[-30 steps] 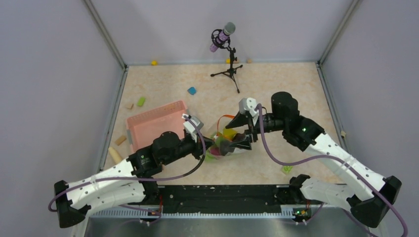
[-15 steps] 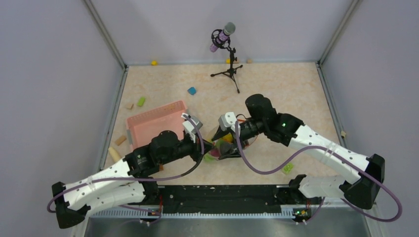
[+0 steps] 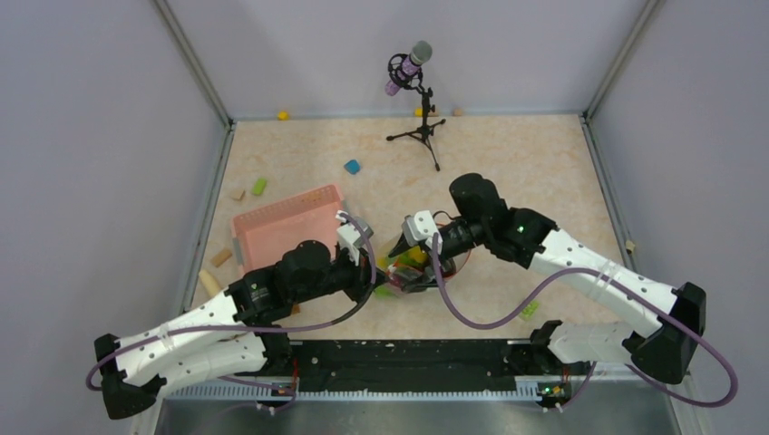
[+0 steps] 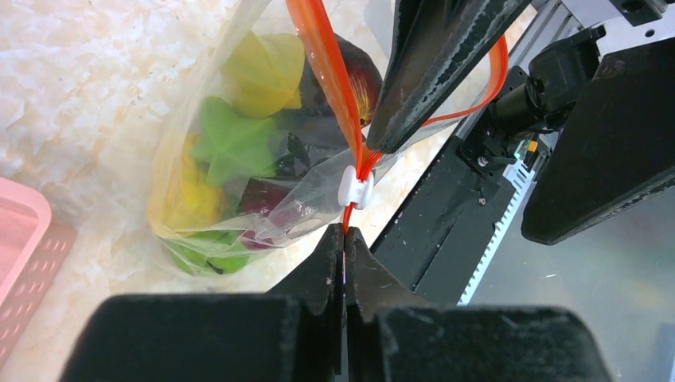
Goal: Place the food in the zip-top bag and seal the zipper
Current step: Adjust the zipper food storage bag at the center of the board, then zip the zipper food storage bag at the center of the board.
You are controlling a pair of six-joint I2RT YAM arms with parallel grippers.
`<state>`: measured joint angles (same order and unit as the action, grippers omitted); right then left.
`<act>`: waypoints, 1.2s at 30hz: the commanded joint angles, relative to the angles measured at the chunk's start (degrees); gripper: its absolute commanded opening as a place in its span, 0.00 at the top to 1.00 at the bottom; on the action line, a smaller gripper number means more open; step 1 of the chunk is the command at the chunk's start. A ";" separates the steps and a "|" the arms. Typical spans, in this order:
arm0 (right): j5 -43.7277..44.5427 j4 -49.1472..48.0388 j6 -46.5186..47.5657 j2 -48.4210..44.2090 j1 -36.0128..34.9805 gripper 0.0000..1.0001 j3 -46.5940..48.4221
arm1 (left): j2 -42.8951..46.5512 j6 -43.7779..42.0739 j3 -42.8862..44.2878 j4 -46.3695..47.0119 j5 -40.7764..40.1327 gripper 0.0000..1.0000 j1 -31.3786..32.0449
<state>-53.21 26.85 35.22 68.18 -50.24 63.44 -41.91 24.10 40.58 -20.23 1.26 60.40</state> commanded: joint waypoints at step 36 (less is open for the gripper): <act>5.03 3.64 0.65 8.17 -2.68 0.47 6.77 | -0.61 -4.94 6.25 -3.33 4.79 1.00 -0.02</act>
<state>-47.62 29.98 34.70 75.66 -51.86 66.59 -41.95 19.88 44.95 -25.50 5.17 60.40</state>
